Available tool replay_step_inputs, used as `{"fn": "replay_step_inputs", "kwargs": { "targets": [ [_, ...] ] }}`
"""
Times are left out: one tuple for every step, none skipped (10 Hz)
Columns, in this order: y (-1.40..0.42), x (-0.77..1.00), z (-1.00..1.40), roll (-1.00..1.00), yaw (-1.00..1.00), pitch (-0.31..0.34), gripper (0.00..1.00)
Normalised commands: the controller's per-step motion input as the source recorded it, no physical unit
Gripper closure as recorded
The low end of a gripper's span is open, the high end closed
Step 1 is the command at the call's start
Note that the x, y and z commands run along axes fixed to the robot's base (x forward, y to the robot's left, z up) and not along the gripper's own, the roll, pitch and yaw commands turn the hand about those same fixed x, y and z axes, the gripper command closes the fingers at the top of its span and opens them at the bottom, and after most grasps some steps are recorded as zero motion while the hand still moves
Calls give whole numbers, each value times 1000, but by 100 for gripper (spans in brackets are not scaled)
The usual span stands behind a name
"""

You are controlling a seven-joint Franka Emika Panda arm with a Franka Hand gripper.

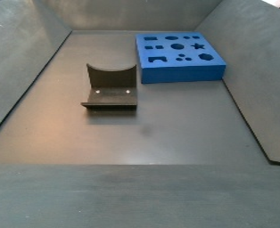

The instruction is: Insert the rectangle object.

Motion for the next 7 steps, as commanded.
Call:
{"fn": "replay_step_inputs", "kwargs": {
  "targets": [
    [-75, -329, -154, -143, -30, 182, 100],
    [-21, -209, -79, -123, -21, 91, 100],
    [71, 95, 267, 100, -177, 121, 100],
    [77, 162, 289, 115, -167, 100, 100],
    [39, 138, 195, 110, -97, 123, 100],
    [0, -49, -746, -26, -1000, -53, 100],
    [0, -49, -749, -26, -1000, -54, 100]
  ]
}}
